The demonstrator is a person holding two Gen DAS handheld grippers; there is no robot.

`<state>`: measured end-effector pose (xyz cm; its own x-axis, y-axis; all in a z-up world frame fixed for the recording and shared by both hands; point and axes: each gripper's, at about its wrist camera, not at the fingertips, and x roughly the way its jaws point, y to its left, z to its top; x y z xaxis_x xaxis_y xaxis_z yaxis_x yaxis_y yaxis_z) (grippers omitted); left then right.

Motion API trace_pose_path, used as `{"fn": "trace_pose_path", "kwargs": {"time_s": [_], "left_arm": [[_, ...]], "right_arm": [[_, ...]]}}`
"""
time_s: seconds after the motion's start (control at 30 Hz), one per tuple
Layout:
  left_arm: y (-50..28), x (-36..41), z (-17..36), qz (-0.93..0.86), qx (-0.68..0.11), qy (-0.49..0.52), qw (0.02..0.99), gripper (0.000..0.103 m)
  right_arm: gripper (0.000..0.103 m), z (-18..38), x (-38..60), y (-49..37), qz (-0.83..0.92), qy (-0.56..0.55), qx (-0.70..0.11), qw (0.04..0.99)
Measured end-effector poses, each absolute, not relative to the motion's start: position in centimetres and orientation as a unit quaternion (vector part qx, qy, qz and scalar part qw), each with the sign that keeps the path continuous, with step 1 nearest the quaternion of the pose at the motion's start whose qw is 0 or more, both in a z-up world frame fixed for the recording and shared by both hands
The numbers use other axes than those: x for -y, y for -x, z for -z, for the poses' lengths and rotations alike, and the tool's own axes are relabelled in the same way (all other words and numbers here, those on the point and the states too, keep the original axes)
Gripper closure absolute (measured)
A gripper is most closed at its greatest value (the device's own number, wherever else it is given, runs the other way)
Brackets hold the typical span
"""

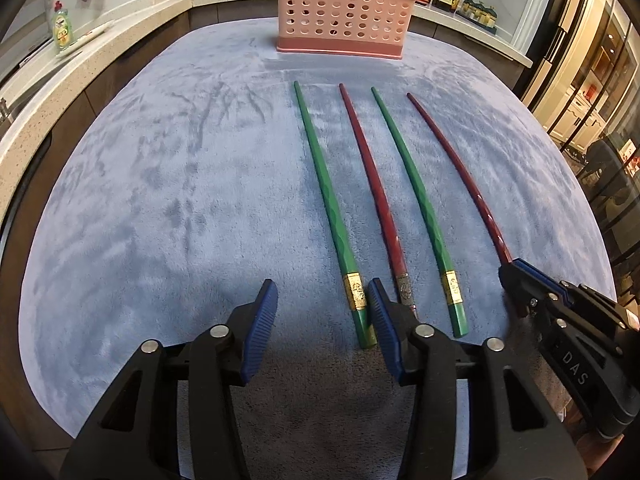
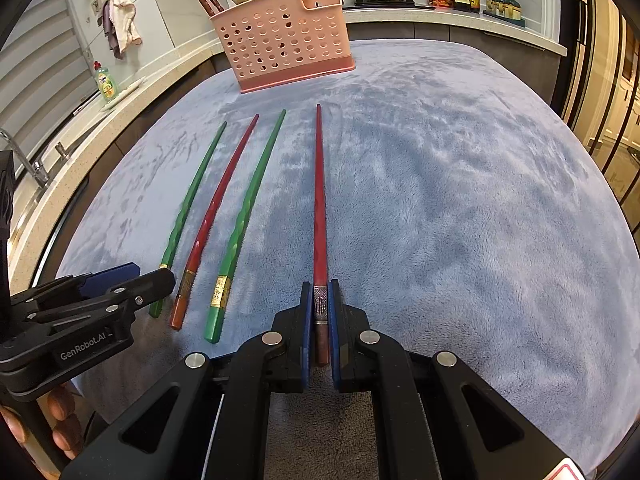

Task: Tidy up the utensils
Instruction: 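Grasp a red chopstick with the right gripper while the left gripper grasps a green chopstick, then lift the red and green chopsticks with both grippers and lower them into the basket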

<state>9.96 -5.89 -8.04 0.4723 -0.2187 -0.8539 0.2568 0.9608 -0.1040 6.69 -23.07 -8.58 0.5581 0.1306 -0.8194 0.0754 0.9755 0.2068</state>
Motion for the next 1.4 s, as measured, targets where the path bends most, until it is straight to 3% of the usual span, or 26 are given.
{"fn": "trace_pose_path", "kwargs": {"time_s": [0.27,0.37,0.87,1.4], "left_arm": [[-10.0,5.2,8.1,0.128,-0.494,-0.022,0.860,0.090],[-10.0,5.1,8.1,0.128,-0.495,-0.021,0.859,0.096],[-9.8,3.9,6.0,0.134,-0.488,-0.001,0.862,0.096],[-13.3,2.2,-5.1,0.137,-0.387,0.034,0.911,0.096]], "right_arm": [[0.096,8.6,23.0,-6.7,-0.016,-0.109,-0.470,0.876],[0.096,8.6,23.0,-6.7,-0.016,-0.109,-0.470,0.876],[0.096,5.7,23.7,-6.2,-0.015,-0.114,-0.444,0.888],[0.096,-5.7,27.0,-10.6,-0.020,-0.144,-0.323,0.935]]}}
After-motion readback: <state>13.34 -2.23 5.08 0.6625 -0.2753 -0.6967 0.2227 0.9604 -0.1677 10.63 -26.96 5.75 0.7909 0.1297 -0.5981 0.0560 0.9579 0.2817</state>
